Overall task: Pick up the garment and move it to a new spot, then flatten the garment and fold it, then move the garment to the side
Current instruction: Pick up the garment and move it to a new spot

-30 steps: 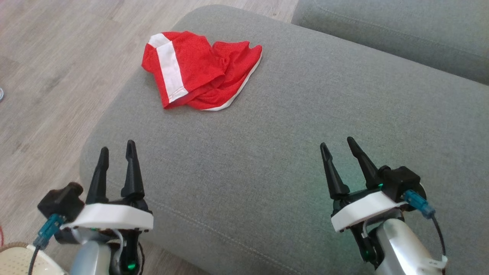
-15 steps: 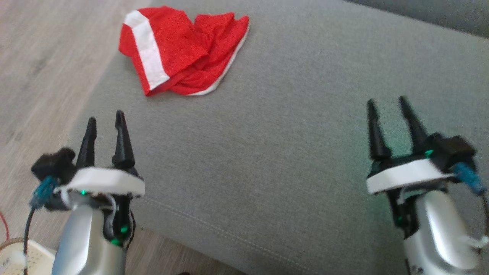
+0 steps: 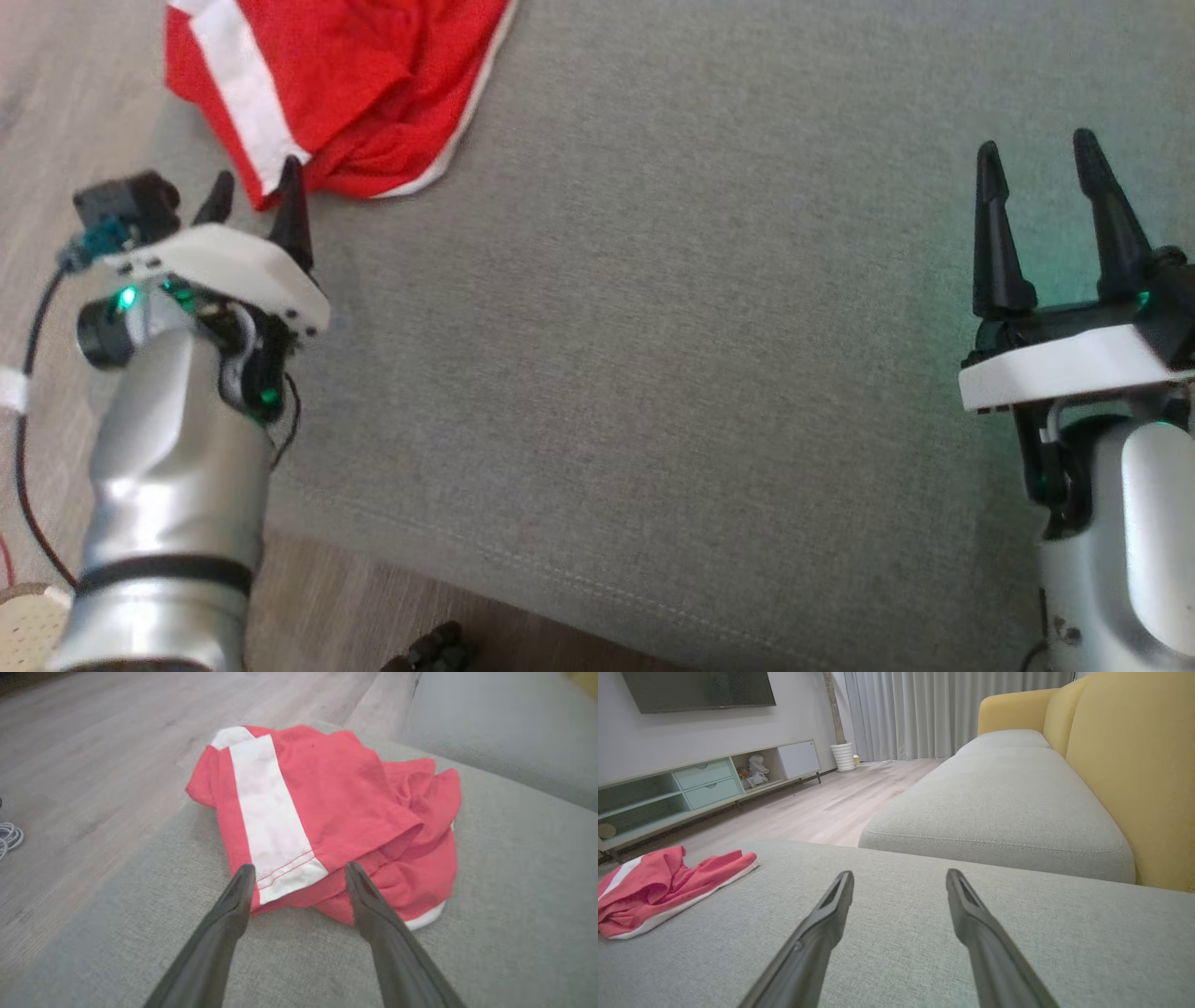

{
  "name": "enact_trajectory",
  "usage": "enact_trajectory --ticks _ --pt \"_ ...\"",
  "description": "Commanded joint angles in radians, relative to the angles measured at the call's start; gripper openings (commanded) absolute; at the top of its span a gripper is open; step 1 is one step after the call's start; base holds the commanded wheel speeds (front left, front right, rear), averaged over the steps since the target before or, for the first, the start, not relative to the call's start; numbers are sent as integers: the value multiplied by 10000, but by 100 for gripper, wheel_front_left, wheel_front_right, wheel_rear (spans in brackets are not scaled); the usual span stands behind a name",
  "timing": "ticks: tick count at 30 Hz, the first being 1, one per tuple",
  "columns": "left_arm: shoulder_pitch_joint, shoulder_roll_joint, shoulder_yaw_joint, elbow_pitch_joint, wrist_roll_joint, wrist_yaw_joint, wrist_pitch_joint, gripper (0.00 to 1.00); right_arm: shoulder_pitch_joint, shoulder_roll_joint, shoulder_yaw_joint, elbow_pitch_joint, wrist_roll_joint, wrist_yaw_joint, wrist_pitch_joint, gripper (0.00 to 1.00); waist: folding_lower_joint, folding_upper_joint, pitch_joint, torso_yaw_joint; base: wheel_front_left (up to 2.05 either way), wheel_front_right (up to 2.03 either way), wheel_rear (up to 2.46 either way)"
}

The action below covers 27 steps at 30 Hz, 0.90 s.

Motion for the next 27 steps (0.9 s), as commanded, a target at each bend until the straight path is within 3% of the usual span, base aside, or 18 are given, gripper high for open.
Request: enact_trajectory --ticks 1,13,14,15,27 --pt "-566 592 266 138 17 -30 29 100 -294 49 312 -549 -108 19 131 100 -2 0 350 -278 0 0 0" --pt "-2564 1228 3 3201 242 91 255 100 -330 49 456 -1245 -262 19 477 100 -2 0 1123 -991 0 0 0" --pt "-2652 1259 -7 3369 222 42 274 58 -335 49 440 -1242 -248 19 462 100 -2 0 1132 -1031 0 0 0" --pt "-2726 1295 -14 3511 205 3 253 0 -341 49 421 -1224 -231 19 436 100 -2 0 1131 -1069 0 0 0" --pt "-2810 1183 -379 3789 164 -462 -1130 0 -285 49 380 -109 450 19 -339 100 -2 0 -74 -1298 0 0 0"
